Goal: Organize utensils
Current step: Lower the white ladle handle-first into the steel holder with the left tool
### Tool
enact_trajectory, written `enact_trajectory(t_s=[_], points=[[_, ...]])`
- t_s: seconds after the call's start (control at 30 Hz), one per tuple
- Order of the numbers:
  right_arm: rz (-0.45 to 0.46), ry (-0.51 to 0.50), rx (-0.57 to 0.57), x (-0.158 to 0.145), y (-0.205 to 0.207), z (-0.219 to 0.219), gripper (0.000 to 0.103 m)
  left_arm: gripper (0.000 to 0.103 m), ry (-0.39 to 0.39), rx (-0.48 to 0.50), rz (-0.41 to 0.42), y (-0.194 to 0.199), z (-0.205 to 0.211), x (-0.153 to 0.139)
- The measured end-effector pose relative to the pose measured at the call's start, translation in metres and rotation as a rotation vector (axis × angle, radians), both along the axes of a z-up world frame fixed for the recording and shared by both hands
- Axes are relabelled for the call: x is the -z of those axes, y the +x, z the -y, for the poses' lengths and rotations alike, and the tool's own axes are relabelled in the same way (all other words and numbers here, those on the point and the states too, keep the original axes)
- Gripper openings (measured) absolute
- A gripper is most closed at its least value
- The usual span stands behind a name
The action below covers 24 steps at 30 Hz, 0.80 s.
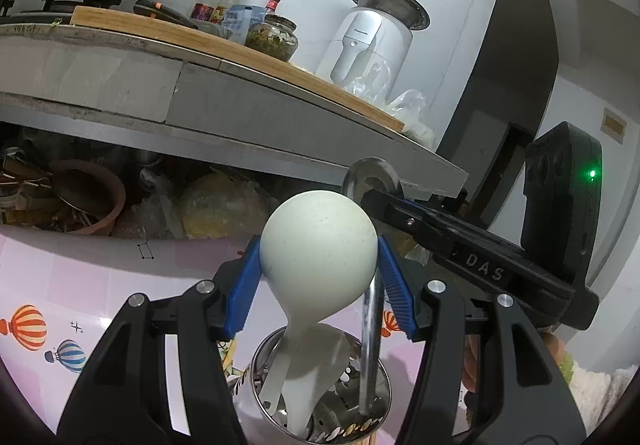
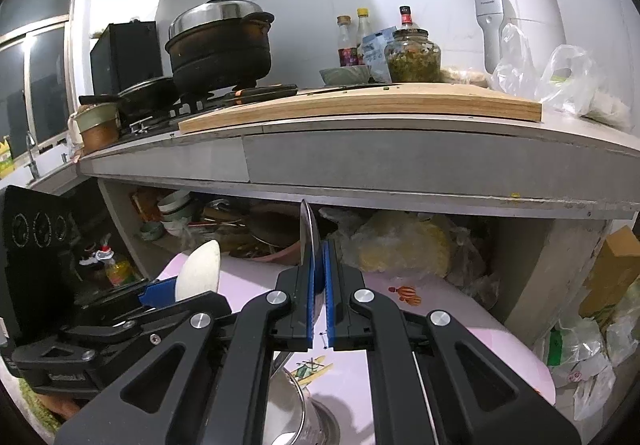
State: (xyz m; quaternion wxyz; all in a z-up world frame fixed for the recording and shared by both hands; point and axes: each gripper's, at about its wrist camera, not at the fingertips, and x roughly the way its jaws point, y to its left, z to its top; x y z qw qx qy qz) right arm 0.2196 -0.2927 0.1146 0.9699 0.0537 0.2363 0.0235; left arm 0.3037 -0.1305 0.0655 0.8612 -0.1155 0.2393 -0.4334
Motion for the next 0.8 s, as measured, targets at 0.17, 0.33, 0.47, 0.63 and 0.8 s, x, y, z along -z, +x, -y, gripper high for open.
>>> enact_trajectory(t_s=[0.17, 0.33, 0.47, 0.63, 0.8], points=[[0.005, -0.073, -0.017, 0.013, -0.004, -0.014, 0.005, 0.055, 0.009, 0.007, 0.010, -0.001, 0.000, 0.003], [0.000, -0.100, -0.046, 0.025, -0.010, -0.025, 0.005, 0.055, 0.016, 0.014, 0.001, -0.002, -0.005, 0.010], [-0.012, -0.091, -0.064, 0.034, -0.014, -0.029, 0.005, 0.055, 0.024, 0.020, -0.006, -0.003, -0.009, 0.017], [-0.029, -0.068, -0.080, 0.043, -0.021, -0.030, 0.005, 0.055, 0.035, 0.029, -0.013, -0.007, -0.015, 0.025], [-0.045, -0.048, -0.093, 0.051, -0.028, -0.029, 0.005, 0.055, 0.055, 0.035, -0.012, -0.011, -0.019, 0.033]])
